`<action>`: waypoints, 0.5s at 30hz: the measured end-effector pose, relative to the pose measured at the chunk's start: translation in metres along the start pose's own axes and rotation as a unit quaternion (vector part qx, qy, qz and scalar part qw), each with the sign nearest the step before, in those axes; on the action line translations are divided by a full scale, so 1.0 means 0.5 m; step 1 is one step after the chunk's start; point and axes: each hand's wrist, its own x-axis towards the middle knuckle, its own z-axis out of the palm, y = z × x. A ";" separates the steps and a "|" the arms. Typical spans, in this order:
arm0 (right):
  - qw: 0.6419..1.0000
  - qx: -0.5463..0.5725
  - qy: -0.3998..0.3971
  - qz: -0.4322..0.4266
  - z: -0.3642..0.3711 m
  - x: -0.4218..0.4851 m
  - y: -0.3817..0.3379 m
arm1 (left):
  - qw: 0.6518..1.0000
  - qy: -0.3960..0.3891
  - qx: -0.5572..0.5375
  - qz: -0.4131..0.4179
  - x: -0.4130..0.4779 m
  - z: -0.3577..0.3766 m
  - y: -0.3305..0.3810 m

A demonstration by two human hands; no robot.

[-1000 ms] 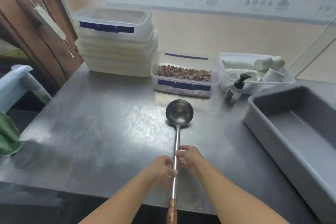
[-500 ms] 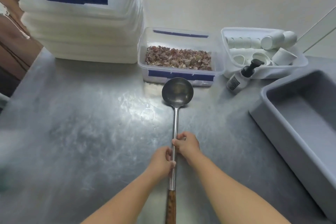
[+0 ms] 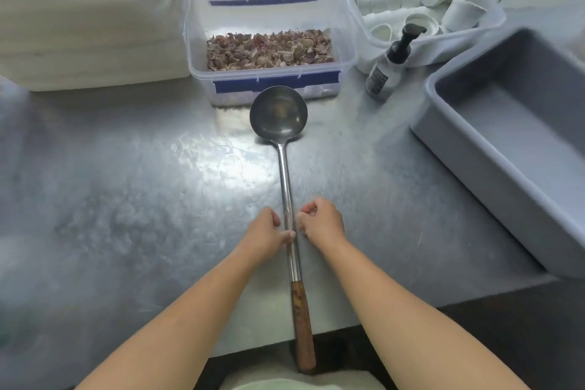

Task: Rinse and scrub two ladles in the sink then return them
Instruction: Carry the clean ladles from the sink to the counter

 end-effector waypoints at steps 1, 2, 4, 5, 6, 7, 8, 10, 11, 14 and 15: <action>1.000 0.007 -0.002 0.003 -0.010 -0.011 0.019 | 1.000 0.019 0.009 0.008 -0.004 -0.007 0.003; 1.000 0.015 -0.003 0.006 -0.025 -0.025 0.039 | 0.999 0.030 0.026 0.020 -0.011 -0.014 0.009; 1.000 0.027 -0.006 0.007 -0.062 -0.057 0.083 | 0.995 0.015 0.088 0.052 -0.032 -0.016 0.029; 1.000 0.028 -0.005 0.006 -0.084 -0.076 0.109 | 0.989 -0.007 0.127 0.074 -0.049 -0.007 0.045; 1.000 0.026 0.002 0.006 -0.109 -0.100 0.135 | 0.979 -0.031 0.173 0.099 -0.068 0.011 0.064; 1.000 0.025 0.012 0.006 -0.135 -0.125 0.163 | 0.965 -0.053 0.221 0.129 -0.088 0.035 0.085; 1.000 0.019 0.023 0.006 -0.161 -0.157 0.192 | 0.948 -0.071 0.266 0.158 -0.109 0.066 0.105; 0.999 0.007 0.051 0.014 -0.210 -0.230 0.263 | 0.912 -0.097 0.339 0.210 -0.157 0.144 0.138; 0.997 0.011 0.073 0.020 -0.234 -0.272 0.308 | 0.893 -0.108 0.368 0.236 -0.186 0.191 0.151; 0.986 0.023 0.150 0.063 -0.290 -0.411 0.468 | 0.819 -0.146 0.455 0.319 -0.298 0.352 0.168; 0.981 0.032 0.171 0.084 -0.302 -0.457 0.522 | 0.789 -0.158 0.482 0.346 -0.339 0.406 0.166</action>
